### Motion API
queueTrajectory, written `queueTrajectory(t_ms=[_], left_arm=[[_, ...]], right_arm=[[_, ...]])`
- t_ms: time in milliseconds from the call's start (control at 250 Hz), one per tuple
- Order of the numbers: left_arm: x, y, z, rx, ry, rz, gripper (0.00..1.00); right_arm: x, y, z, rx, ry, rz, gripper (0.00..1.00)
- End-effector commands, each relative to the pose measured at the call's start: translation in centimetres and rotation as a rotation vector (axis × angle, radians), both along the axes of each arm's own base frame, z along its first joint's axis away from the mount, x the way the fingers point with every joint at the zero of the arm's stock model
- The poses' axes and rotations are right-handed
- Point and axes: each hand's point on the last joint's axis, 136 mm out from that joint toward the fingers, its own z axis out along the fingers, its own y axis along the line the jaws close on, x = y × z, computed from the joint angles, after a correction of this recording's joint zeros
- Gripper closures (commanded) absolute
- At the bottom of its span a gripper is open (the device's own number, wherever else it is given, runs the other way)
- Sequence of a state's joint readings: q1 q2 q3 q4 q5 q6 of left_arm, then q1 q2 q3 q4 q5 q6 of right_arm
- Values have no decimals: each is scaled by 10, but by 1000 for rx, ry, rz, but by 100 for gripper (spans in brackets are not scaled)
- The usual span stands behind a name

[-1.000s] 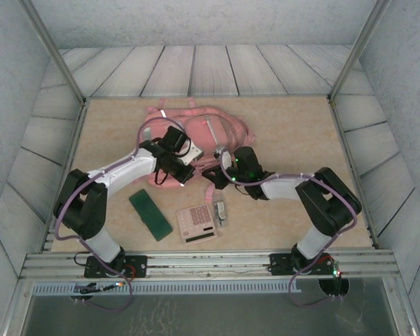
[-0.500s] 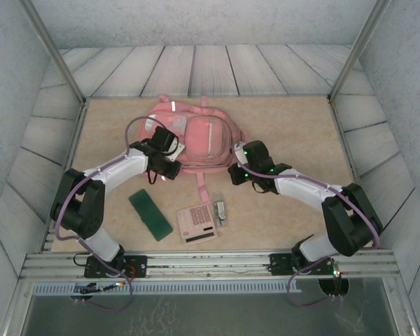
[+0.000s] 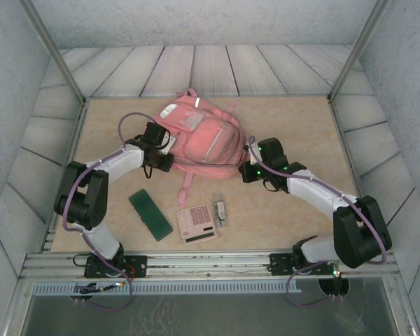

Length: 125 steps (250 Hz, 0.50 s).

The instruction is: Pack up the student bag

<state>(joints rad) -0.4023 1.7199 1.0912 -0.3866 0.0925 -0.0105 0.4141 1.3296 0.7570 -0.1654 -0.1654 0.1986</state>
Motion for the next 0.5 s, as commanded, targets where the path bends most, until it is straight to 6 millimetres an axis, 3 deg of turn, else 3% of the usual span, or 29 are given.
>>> queueTrajectory(t_ms=[0,100,184,364,496], left_arm=[[23,0,33,-27,-135,56,70],[7,-23,47,-27,-180,-43,51],[-8,-35,52,8,-184,-102,45],[-41,-66,69,52,-181,-278,43],[-73,-109,87,-150,-135,-466,44]], right_arm=[[-18,8,5,61,32,64,100],[-18,16,11,83,26,90,100],[-17,20,16,94,20,107,100],[-16,27,26,119,8,137,100],[-16,29,31,129,3,150,100]])
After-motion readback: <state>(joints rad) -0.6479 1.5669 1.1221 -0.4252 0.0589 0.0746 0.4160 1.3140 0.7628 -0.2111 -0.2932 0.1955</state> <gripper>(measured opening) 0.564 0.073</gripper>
